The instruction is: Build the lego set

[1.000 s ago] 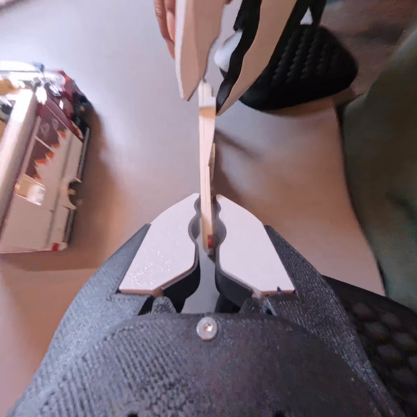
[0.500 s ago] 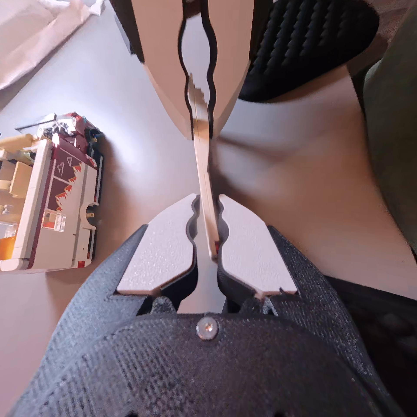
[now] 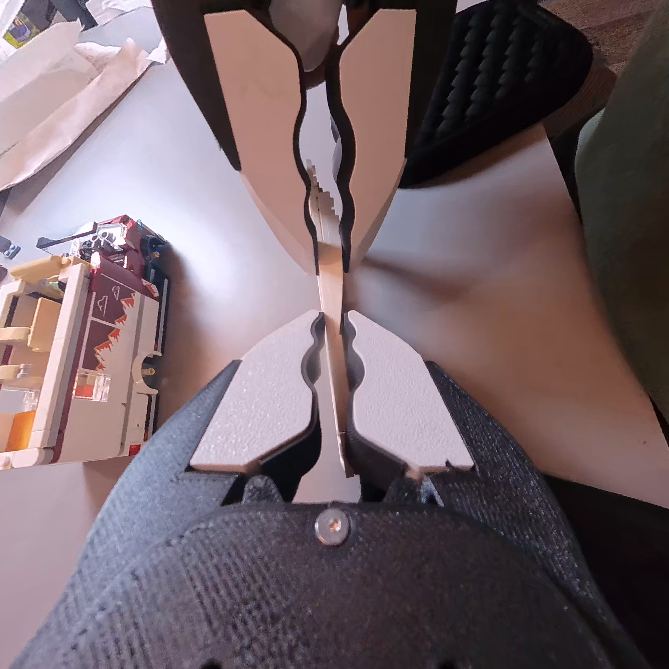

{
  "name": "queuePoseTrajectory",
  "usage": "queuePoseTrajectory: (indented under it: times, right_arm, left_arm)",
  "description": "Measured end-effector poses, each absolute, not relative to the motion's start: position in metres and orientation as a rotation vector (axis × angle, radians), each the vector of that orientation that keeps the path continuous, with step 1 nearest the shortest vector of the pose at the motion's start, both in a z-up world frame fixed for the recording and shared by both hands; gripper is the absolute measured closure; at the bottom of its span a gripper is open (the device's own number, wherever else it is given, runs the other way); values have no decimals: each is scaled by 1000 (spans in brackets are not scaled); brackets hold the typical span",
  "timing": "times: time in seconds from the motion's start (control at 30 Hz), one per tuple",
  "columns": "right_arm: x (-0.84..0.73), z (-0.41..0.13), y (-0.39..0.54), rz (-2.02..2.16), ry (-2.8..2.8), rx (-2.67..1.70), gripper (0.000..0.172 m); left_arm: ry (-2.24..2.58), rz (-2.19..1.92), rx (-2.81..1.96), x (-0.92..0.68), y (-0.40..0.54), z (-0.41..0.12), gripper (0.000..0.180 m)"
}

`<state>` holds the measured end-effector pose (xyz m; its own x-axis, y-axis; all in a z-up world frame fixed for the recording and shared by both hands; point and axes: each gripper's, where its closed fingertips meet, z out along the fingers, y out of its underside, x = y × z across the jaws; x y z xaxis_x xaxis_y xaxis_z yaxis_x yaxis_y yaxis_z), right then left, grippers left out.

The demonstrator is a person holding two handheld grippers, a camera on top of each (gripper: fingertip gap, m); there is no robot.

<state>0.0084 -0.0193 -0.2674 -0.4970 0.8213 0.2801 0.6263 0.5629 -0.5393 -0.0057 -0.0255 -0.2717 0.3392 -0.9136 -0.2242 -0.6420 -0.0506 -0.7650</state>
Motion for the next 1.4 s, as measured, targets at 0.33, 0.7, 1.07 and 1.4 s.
queuePoseTrajectory:
  times: [0.33, 0.7, 1.07, 1.4]
  right_arm:
    - [10, -266, -21, 519, -2277, -1152, 152]
    - [10, -264, -23, 540, -2224, -1156, 158]
    - [21, -265, -16, 582, -2171, -1156, 158]
    - [19, -266, -13, 563, -2123, -1219, 160]
  left_arm:
    - [1377, -407, -1764, -7, -25, -272, 172]
    - [1369, -460, -1725, -1, -29, -268, 168]
    - [1382, -455, -1707, -9, -28, -268, 171]
    - [1410, -423, -1712, -8, -26, -269, 170]
